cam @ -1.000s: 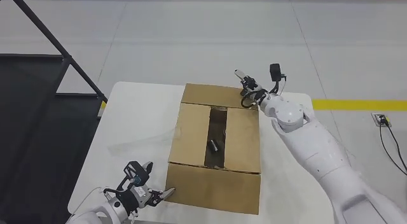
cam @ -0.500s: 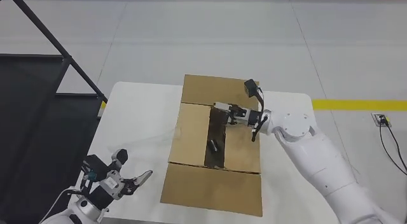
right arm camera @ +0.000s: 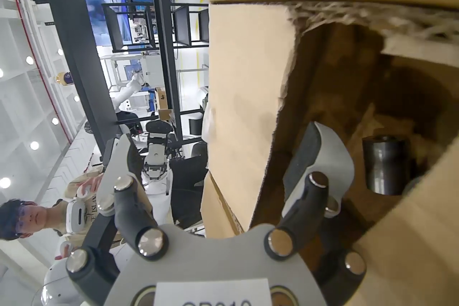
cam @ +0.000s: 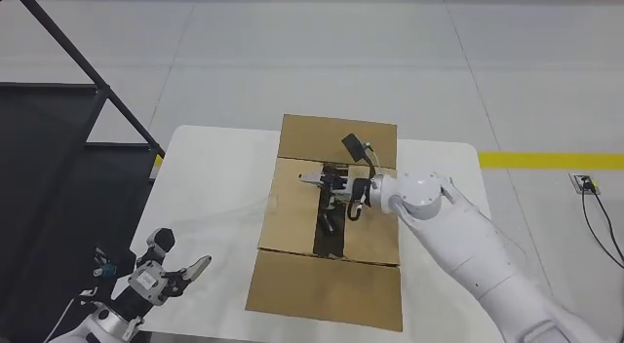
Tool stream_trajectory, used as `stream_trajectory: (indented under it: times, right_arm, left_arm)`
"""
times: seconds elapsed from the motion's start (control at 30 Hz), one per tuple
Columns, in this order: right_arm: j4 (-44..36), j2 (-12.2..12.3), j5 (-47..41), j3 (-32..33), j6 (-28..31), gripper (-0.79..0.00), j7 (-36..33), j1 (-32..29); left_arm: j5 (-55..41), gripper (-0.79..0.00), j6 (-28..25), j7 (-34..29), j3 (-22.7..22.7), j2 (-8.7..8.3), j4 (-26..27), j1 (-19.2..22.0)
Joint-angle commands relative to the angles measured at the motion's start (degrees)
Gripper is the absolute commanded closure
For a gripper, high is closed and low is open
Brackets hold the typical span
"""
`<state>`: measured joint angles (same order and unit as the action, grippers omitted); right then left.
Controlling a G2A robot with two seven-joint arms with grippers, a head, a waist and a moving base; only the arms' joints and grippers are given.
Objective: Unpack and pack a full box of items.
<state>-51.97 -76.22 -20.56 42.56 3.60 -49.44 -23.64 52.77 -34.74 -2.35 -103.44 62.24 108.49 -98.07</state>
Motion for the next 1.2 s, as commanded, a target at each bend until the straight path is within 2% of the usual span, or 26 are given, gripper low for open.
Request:
stream_trajectory:
  times: [0.0, 0.23, 0.37, 0.5, 0.63, 0.73, 0.83, 0.97, 1.17]
  right_arm:
    - [1.89, -0.79, -3.47, 0.12, 1.57, -0.785, -2.13, 0.91]
    - [6.45, -2.65, -12.93, 1.93, 5.51, -0.785, -8.05, 3.24]
    - [6.25, -3.67, -15.92, 2.51, 5.59, -0.785, -7.28, 4.4]
    - [4.9, -4.71, -17.06, 2.12, 5.9, -0.785, -7.4, 5.29]
    - [4.24, -5.83, -17.13, 1.16, 6.04, -0.785, -7.33, 6.19]
    - [4.76, -6.82, -17.95, 0.4, 5.95, -0.785, -7.77, 6.88]
    - [6.01, -7.87, -19.27, -0.3, 6.01, -0.785, -9.08, 7.57]
    - [8.24, -9.29, -20.91, -1.28, 5.86, -0.785, -11.94, 8.63]
    - [11.97, -11.04, -22.45, -2.01, 6.74, -0.785, -15.9, 9.93]
  left_arm:
    - [0.53, -0.785, -0.29, 0.11, 0.49, 0.02, 0.1, -0.11]
    - [3.52, -0.785, -0.23, -0.35, 2.77, 0.07, 2.09, 0.04]
    - [8.23, -0.785, 0.27, -1.91, 5.25, 0.06, 4.59, 0.71]
    - [12.99, -0.785, 4.85, -2.62, 9.13, 0.36, 6.36, 2.29]
    - [16.21, -0.785, 12.65, -2.7, 13.57, 0.98, 6.85, 4.25]
    - [14.94, -0.785, 19.35, -2.69, 16.8, 1.68, 6.26, 5.98]
    - [13.35, -0.785, 23.65, -3.48, 18.83, 2.19, 5.72, 7.98]
    - [11.01, -0.785, 26.16, -4.25, 19.98, 2.61, 4.93, 9.88]
    - [7.2, -0.785, 26.22, -4.52, 19.67, 2.87, 4.24, 10.48]
